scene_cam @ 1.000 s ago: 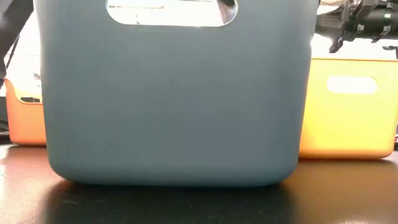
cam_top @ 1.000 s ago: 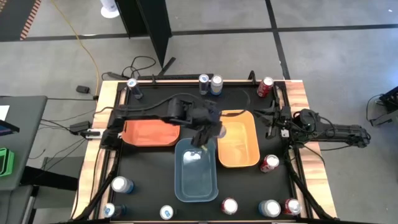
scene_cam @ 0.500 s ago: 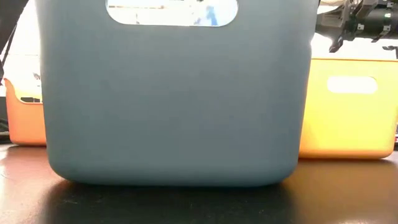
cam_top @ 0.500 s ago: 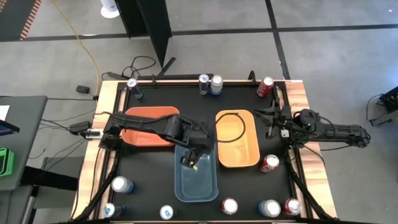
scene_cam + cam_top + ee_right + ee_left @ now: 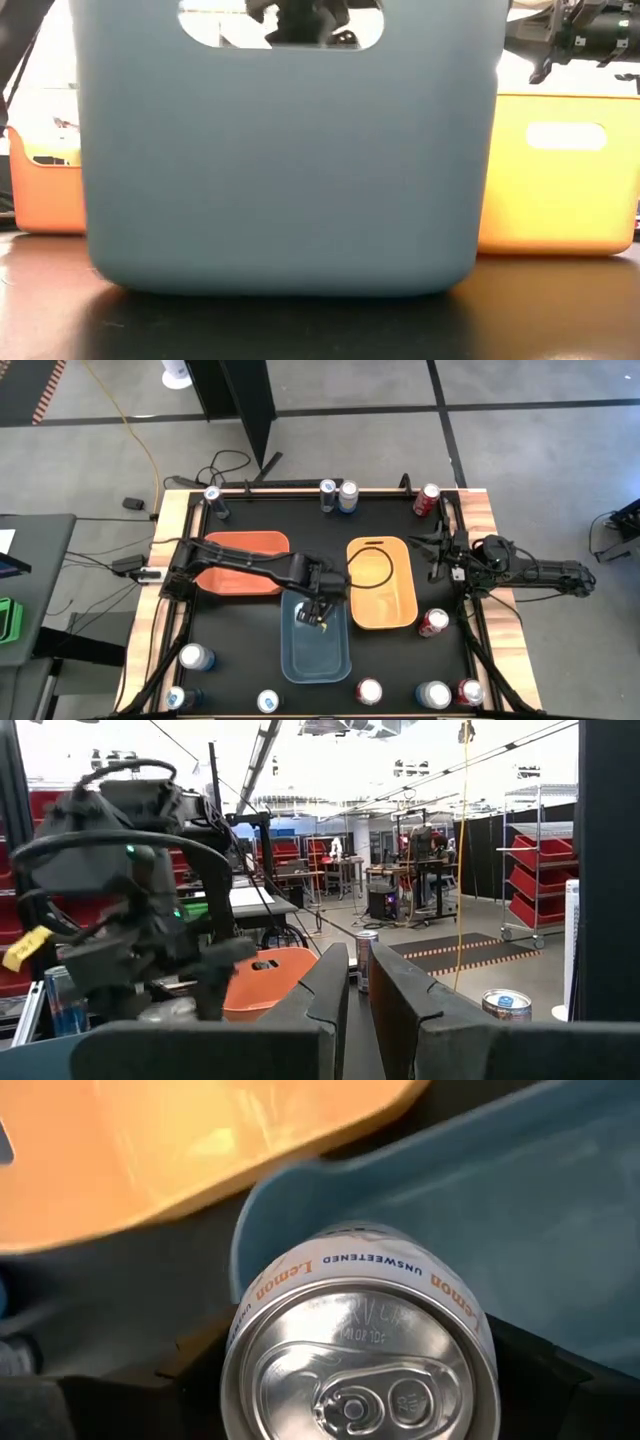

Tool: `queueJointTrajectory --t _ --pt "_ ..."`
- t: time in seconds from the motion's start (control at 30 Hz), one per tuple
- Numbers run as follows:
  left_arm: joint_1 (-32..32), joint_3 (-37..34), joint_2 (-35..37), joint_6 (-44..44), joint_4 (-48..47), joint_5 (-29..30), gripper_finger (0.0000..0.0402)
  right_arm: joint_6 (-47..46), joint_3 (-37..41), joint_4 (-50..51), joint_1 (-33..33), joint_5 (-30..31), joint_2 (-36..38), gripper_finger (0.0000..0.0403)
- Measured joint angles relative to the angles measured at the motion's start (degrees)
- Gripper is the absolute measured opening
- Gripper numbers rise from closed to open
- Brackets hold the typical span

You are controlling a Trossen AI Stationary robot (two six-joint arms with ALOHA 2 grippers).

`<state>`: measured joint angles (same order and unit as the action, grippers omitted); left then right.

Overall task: Sort soda cans
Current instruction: Put the top left blue-white soda can into the blue bin

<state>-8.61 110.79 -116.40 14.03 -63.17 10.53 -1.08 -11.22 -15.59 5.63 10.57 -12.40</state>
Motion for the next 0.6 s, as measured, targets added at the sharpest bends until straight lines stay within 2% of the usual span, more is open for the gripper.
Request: queueJointTrajectory --t 0.23,0.6 --pt "1.70 -4.39 -0.05 0.30 5.08 -4.49 0.0303 0.00 0.02 0.02 0.00 0.00 -0.01 0.0062" --pt "2.00 -9.22 0.00 0.49 10.49 -6.02 0.0303 0.02 0.02 0.11 0.00 0.00 -0.01 0.0062"
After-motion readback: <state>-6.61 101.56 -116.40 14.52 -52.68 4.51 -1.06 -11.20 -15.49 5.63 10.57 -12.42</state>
